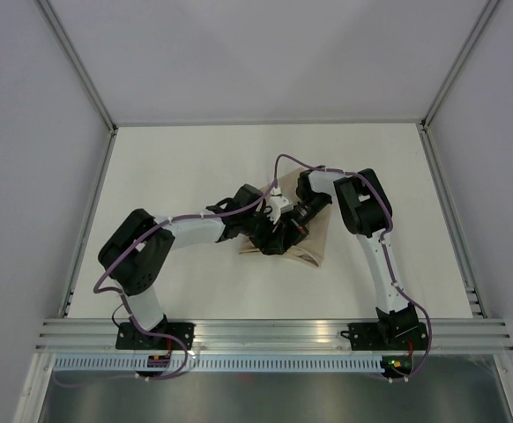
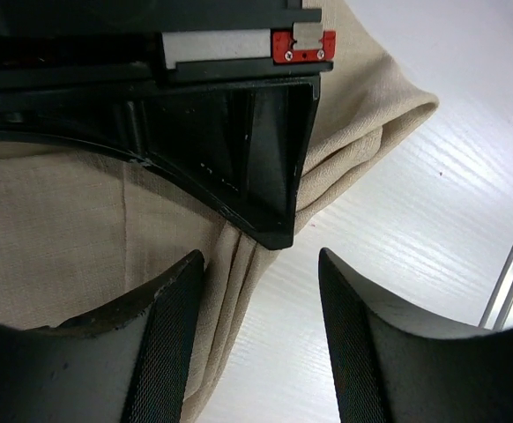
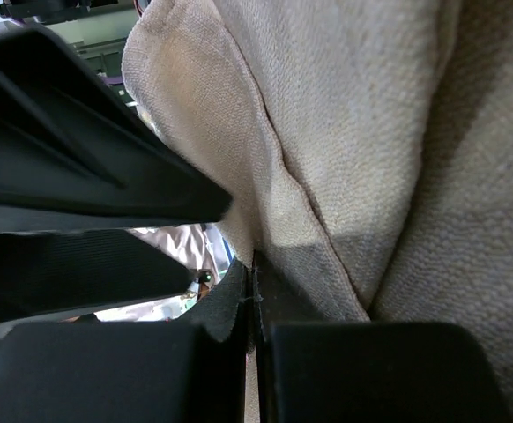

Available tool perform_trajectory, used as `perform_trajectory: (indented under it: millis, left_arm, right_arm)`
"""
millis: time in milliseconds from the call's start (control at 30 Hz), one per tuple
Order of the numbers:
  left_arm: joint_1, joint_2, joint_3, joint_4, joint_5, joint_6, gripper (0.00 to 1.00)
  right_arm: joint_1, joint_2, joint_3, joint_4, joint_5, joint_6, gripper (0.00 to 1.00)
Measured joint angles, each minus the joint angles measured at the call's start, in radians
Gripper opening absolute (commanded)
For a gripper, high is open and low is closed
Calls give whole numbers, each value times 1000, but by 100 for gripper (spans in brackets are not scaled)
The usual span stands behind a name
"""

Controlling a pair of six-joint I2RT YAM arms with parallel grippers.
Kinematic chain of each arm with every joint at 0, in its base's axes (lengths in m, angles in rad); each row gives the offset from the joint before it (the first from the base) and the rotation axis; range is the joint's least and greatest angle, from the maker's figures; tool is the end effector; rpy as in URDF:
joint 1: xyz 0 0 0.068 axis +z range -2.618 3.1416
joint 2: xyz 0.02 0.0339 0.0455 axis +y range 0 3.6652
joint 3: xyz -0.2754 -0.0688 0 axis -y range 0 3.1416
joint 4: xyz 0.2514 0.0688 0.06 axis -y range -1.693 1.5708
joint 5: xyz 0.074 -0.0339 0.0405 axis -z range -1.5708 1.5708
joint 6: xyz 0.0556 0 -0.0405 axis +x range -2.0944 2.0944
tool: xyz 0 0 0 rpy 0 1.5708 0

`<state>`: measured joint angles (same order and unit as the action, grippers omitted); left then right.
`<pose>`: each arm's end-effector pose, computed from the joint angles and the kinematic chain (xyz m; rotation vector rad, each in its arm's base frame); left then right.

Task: Fold the napkin, place the utensils inside, and roll it up
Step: Roll the napkin at the center of the board.

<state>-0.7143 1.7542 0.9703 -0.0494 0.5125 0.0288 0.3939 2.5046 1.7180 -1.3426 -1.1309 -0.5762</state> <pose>0.2639 -0.2649 0.1586 1.1243 2.2000 -0.9258 0.3590 0.2037 0.0589 0.6984 -2.2177 -1.5052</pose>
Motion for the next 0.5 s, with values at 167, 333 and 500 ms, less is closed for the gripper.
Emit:
perform_trajectory:
  millis: [167,333,500]
  left_arm:
    - [-26,21,0,-9,-73,14,59]
    - [-37,23,0,-10,-142,27,51]
    - [-52,28,1,-23,-172,43,43]
  right_arm:
    - [-1,0,-1,2,3,10,0]
    - [-2,0,-2,5,4,22,1]
    - [-5,0,-2,7,6,23,1]
